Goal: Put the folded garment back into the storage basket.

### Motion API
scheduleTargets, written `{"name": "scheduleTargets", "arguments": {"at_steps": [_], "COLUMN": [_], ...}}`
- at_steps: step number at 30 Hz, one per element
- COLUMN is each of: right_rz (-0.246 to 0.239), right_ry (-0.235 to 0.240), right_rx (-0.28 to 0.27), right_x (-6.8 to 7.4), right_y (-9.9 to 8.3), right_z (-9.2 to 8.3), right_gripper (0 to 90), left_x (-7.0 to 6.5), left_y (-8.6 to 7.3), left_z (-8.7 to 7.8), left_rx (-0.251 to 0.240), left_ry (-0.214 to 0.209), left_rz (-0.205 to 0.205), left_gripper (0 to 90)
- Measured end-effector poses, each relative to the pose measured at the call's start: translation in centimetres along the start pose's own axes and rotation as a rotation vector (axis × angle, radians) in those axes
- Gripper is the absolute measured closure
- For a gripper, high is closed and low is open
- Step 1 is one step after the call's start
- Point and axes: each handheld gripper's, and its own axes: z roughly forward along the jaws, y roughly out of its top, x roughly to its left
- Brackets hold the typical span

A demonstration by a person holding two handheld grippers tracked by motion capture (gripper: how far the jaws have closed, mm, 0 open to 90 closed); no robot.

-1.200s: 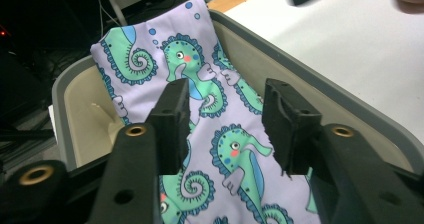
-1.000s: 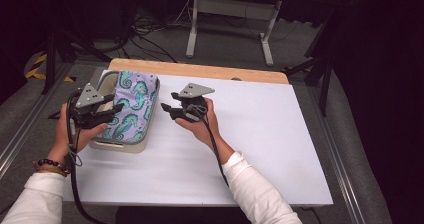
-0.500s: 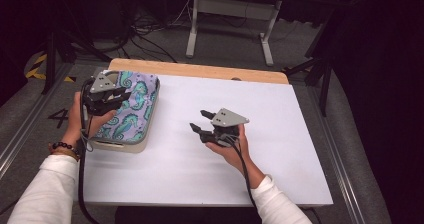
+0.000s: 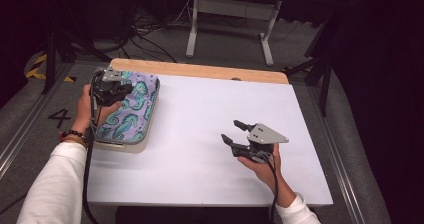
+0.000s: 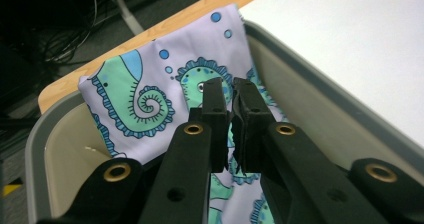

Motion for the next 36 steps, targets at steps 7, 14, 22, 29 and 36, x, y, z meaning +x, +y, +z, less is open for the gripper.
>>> {"name": "scheduleTargets", "arguments": {"at_steps": [7, 14, 22, 29, 36], "right_rz": [-0.011, -0.026, -0.001, 0.005, 0.013], "right_ry": [-0.066, -0.121, -0.147, -0.140, -0.126], "right_rx": [0.033, 0.093, 0.144, 0.150, 0.165], "right_x": [-0.8, -1.3, -1.7, -1.5, -1.4], "right_y": [-2.0, -4.0, -5.6, -6.0, -6.2], "right_z": [-2.6, -4.1, -5.0, -5.0, -4.8], "right_gripper": [36.9, 35.8, 35.0, 34.2, 33.5], "left_x": [0.5, 0.8, 0.8, 0.9, 0.9], "left_y": [0.8, 1.6, 2.7, 2.2, 1.5], "left_z": [2.8, 5.6, 7.5, 9.5, 10.4], "left_rx": [0.075, 0.174, 0.260, 0.279, 0.330], "left_ry": [0.005, 0.021, 0.033, 0.032, 0.009], "left_rz": [0.017, 0.056, 0.114, 0.086, 0.087], "left_gripper": [84.6, 84.9, 88.3, 89.3, 89.4]}}
